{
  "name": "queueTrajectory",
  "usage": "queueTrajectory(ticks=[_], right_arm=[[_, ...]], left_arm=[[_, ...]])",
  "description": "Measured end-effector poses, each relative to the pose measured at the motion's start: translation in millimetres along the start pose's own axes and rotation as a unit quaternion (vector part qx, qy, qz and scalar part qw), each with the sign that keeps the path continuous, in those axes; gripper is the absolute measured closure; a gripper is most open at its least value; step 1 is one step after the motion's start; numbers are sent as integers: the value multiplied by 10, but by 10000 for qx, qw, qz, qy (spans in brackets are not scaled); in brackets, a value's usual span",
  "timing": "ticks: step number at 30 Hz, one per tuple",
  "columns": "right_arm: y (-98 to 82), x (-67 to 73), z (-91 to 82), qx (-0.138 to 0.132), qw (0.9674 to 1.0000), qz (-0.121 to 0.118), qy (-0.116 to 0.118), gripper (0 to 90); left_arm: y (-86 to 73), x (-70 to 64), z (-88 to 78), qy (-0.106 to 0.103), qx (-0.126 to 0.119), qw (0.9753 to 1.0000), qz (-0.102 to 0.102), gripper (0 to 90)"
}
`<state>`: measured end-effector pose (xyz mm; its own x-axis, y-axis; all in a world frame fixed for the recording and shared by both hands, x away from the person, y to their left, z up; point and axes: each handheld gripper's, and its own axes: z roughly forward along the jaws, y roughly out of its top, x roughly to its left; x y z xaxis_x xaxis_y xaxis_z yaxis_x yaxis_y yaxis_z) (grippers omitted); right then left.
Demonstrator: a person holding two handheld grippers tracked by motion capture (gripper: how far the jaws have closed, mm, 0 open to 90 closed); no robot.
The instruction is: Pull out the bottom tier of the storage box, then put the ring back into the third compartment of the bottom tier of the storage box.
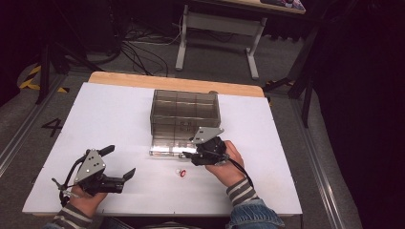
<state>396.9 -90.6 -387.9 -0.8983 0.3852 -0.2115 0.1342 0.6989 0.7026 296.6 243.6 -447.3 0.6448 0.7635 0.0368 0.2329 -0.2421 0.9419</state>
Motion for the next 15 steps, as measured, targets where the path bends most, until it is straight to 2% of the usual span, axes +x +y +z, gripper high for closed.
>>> queueTrajectory(ticks=[5, 12, 15], right_arm=[[27, 14, -21, -37, 10000, 77, 42, 472], [66, 92, -3, 55, 9995, 121, 286, 443], [69, 104, 0, 43, 9989, 180, 440, 432]], left_arm=[[2, -9, -10, -4, -2, 10000, 18, 9], [2, -20, -38, 8, 20, 10000, 91, 7], [1, -20, -23, -11, 10, 10000, 49, 7]])
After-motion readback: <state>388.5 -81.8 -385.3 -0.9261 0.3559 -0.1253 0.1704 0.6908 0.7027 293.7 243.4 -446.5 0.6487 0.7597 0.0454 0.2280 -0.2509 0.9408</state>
